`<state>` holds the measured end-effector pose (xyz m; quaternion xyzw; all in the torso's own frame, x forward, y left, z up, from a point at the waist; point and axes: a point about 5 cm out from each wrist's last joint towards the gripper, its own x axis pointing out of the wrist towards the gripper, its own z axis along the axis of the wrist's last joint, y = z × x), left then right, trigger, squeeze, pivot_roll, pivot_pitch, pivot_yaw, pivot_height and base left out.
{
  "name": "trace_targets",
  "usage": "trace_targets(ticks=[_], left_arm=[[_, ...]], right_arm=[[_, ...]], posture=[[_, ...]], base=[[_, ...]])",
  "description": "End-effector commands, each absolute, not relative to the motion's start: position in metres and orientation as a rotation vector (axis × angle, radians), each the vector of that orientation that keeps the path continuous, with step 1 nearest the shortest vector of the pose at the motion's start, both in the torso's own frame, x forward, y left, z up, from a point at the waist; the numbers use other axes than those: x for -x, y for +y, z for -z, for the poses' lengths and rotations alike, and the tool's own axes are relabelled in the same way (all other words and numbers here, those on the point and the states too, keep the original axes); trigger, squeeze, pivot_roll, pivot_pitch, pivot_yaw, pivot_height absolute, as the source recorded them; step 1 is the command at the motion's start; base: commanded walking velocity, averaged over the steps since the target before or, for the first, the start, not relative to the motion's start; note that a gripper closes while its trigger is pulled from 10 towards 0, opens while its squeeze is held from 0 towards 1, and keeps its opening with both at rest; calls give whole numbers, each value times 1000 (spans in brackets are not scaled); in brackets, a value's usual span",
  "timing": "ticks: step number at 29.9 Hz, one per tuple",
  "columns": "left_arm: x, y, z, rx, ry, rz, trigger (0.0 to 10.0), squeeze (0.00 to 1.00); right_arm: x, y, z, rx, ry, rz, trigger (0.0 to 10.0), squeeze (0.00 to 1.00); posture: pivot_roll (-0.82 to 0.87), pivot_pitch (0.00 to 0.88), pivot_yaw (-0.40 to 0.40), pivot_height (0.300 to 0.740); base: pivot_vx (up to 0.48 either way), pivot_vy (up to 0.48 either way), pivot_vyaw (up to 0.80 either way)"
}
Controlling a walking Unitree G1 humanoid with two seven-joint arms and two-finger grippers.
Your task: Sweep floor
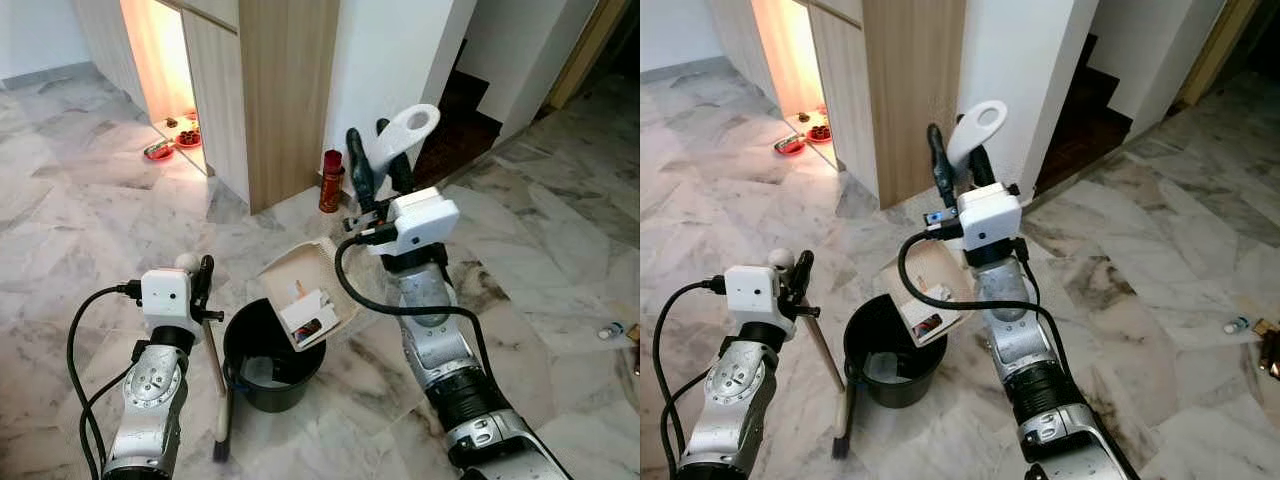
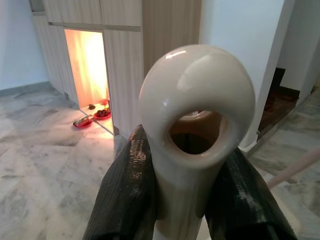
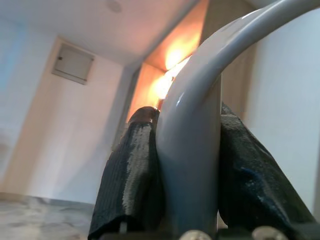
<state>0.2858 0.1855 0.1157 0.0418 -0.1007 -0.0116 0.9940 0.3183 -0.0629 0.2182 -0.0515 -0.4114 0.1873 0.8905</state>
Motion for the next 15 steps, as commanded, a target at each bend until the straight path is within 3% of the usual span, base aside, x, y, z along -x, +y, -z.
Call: trace_targets(ticks=[1, 15], left_arm=[[-288, 177, -130, -62, -274, 64, 10000, 0], [-286, 178, -131, -75, -275, 73, 10000, 0]], right_arm=[[-308, -60, -240, 103, -993, -417, 10000, 0], [-287, -33, -245, 192, -1116, -584, 10000, 0]], posture=[[103, 0, -118, 740], [113, 0, -118, 740]], base=[[0, 0, 0], [0, 0, 0]])
